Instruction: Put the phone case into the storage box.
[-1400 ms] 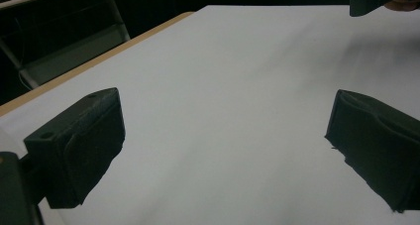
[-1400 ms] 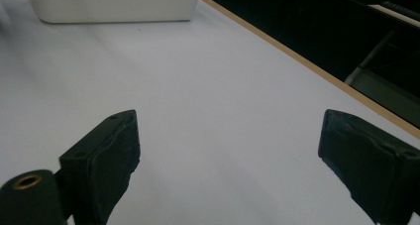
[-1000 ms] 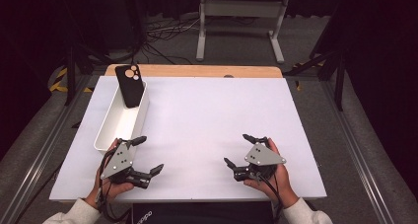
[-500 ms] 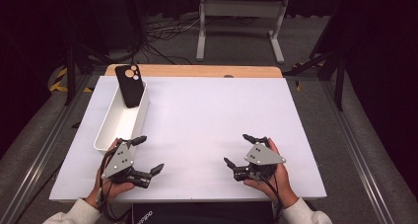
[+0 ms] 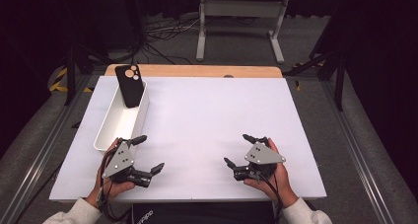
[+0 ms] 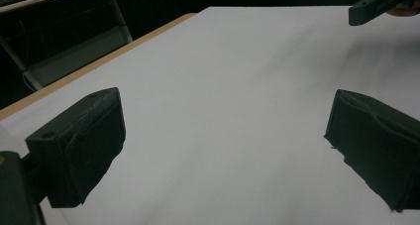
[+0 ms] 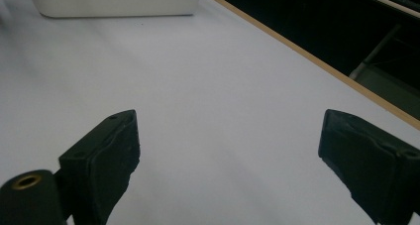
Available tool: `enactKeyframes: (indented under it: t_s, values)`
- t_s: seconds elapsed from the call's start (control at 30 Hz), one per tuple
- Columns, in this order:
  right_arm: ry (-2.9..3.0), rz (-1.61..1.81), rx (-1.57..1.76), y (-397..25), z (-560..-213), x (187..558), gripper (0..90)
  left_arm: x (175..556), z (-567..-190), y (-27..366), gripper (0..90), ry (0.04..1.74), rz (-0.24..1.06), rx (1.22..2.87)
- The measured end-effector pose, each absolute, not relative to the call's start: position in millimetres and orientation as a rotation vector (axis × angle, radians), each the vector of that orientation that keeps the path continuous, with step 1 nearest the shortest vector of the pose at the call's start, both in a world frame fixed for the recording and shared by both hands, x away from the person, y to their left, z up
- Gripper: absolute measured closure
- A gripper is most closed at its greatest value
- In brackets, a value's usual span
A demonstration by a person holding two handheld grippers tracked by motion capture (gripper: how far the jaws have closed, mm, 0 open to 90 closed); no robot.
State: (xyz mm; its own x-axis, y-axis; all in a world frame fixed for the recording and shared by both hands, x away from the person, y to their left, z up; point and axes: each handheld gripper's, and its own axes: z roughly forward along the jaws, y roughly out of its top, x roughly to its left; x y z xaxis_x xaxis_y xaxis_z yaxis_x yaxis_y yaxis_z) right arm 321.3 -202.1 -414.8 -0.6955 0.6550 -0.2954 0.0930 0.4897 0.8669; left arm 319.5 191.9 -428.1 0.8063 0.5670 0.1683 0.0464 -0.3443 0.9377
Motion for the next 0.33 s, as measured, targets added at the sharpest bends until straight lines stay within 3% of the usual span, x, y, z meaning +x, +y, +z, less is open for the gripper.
enactKeyframes:
  t_s: [0.33]
  values:
    - [2.122,1.192,0.618,-202.0,-415.0,322.2,9.5,320.7,-428.6,191.3,3.0,0.475,0.577,1.863]
